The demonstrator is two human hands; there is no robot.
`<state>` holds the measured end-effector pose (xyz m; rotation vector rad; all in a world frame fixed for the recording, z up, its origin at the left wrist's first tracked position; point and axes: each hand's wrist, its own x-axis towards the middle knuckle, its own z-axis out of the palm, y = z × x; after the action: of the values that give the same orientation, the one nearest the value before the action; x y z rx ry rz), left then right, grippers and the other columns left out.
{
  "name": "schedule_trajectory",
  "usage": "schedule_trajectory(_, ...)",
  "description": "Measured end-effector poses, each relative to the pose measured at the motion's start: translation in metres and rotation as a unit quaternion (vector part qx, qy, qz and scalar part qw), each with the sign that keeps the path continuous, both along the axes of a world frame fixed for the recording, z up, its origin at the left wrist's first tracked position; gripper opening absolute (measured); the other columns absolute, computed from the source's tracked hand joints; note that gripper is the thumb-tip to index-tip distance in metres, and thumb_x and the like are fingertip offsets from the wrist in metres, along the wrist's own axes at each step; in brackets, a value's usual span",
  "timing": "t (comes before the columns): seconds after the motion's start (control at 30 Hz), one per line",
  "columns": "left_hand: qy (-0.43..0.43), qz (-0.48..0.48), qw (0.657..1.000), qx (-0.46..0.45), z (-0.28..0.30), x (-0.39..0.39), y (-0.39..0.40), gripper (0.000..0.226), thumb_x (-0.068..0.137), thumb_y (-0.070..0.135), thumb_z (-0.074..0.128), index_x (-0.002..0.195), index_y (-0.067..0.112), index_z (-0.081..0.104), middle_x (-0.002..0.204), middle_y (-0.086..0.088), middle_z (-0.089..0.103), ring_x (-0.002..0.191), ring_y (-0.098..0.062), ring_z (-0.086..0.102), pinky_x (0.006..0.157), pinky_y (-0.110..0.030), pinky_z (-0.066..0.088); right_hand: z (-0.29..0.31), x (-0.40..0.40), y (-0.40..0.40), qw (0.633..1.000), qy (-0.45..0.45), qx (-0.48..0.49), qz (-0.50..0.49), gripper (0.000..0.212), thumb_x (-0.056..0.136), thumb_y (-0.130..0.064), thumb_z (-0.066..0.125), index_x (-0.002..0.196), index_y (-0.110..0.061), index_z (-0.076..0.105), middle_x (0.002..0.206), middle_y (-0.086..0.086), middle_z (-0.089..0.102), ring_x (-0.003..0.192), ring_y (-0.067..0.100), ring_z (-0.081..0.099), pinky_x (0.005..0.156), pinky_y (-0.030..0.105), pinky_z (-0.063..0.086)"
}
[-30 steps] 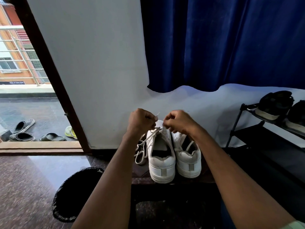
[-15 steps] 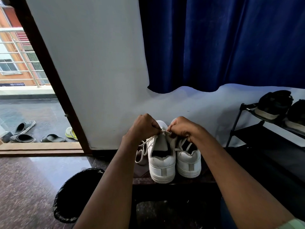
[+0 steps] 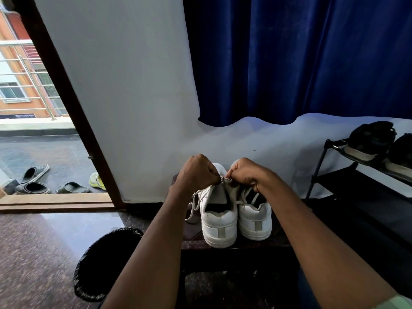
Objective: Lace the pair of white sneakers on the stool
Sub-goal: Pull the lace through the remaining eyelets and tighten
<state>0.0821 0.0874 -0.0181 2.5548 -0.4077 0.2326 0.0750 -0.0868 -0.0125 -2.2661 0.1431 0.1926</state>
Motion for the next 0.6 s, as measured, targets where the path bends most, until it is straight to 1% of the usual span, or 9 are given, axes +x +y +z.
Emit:
schedule_trajectory(0.07,0.010,0.006,1.000,0.006,-0.001,-0.001,-0.003,0.011,0.065,0.024,0.078,0.074,0.029,0.082,0.067,0.005,0.073,0.065,-0.014,0.069,0.061,-0.035,0.058,0.003,-0.002,0.001,1.000,0.007,0.000,0.002,0.018,0.067,-0.011,0.071,0.081,-0.004,0.080,0.093,0.023,0.077,0.084,0.035,0.076,0.077,0.053,0.063)
schedule_trajectory(0.13,0.017,0.017,1.000,0.015,-0.002,-0.002,-0.006,0.014,0.068,0.027,0.079,0.079,0.034,0.083,0.073,0.007,0.075,0.069,-0.015,0.069,0.063,-0.033,0.059,0.004,0.000,-0.002,1.000,0.022,0.013,0.007,0.019,0.077,-0.008,0.067,0.089,0.000,0.079,0.095,0.024,0.077,0.078,0.034,0.072,0.073,0.047,0.062)
schedule_trajectory(0.2,0.018,0.029,0.999,0.019,-0.002,-0.002,-0.009,0.014,0.070,0.028,0.080,0.081,0.035,0.083,0.076,0.007,0.076,0.072,-0.017,0.070,0.062,-0.031,0.057,0.001,0.002,-0.003,1.000,0.025,0.010,0.016,0.020,0.084,-0.005,0.062,0.093,0.002,0.078,0.095,0.027,0.075,0.073,0.032,0.067,0.068,0.040,0.054)
schedule_trajectory(0.27,0.020,0.053,0.998,0.018,0.000,-0.003,-0.010,0.013,0.070,0.030,0.080,0.081,0.034,0.083,0.076,0.007,0.075,0.072,-0.019,0.069,0.058,-0.027,0.052,-0.003,0.006,-0.004,0.998,-0.008,-0.050,0.029,0.017,0.083,-0.011,0.065,0.088,-0.005,0.081,0.097,0.022,0.077,0.080,0.036,0.073,0.074,0.039,0.062)
schedule_trajectory(0.33,0.023,0.074,0.997,0.016,0.000,-0.002,-0.007,0.012,0.068,0.035,0.082,0.080,0.034,0.082,0.075,0.007,0.074,0.072,-0.021,0.069,0.059,-0.026,0.051,-0.003,0.002,0.001,0.988,-0.050,-0.140,0.044,0.018,0.080,-0.019,0.066,0.086,-0.012,0.082,0.095,0.015,0.078,0.088,0.033,0.073,0.082,0.039,0.063)
schedule_trajectory(0.43,0.036,0.078,0.996,0.011,-0.001,0.000,-0.001,0.014,0.069,0.046,0.079,0.078,0.035,0.080,0.070,0.009,0.070,0.072,-0.021,0.068,0.060,-0.027,0.047,-0.002,-0.002,0.003,0.986,-0.069,-0.150,0.026,0.018,0.079,-0.018,0.065,0.082,-0.010,0.080,0.088,0.012,0.077,0.085,0.031,0.072,0.079,0.038,0.063)
schedule_trajectory(0.5,0.047,0.079,0.996,-0.024,-0.001,0.003,0.004,0.025,0.071,0.055,0.073,0.070,0.030,0.079,0.056,0.011,0.062,0.061,-0.017,0.063,0.058,-0.025,0.041,-0.002,0.000,0.002,0.990,-0.088,-0.110,-0.022,0.017,0.077,-0.011,0.062,0.081,-0.006,0.078,0.082,0.014,0.077,0.081,0.033,0.074,0.076,0.040,0.064)
schedule_trajectory(0.53,0.051,0.080,0.994,-0.051,0.001,0.004,0.006,0.032,0.074,0.057,0.072,0.066,0.027,0.077,0.049,0.010,0.057,0.053,-0.014,0.057,0.056,-0.025,0.039,0.000,0.002,0.002,0.991,-0.104,-0.065,-0.055,0.017,0.077,-0.008,0.058,0.081,-0.003,0.074,0.080,0.015,0.076,0.078,0.034,0.075,0.076,0.044,0.064)
schedule_trajectory(0.6,0.062,0.080,0.989,-0.107,0.005,0.007,0.007,0.039,0.083,0.054,0.073,0.060,0.023,0.075,0.047,0.004,0.056,0.046,-0.011,0.050,0.056,-0.026,0.039,0.004,0.004,0.002,0.982,-0.113,0.109,-0.109,0.013,0.083,0.000,0.050,0.087,0.002,0.062,0.083,0.021,0.075,0.071,0.032,0.076,0.073,0.047,0.066)
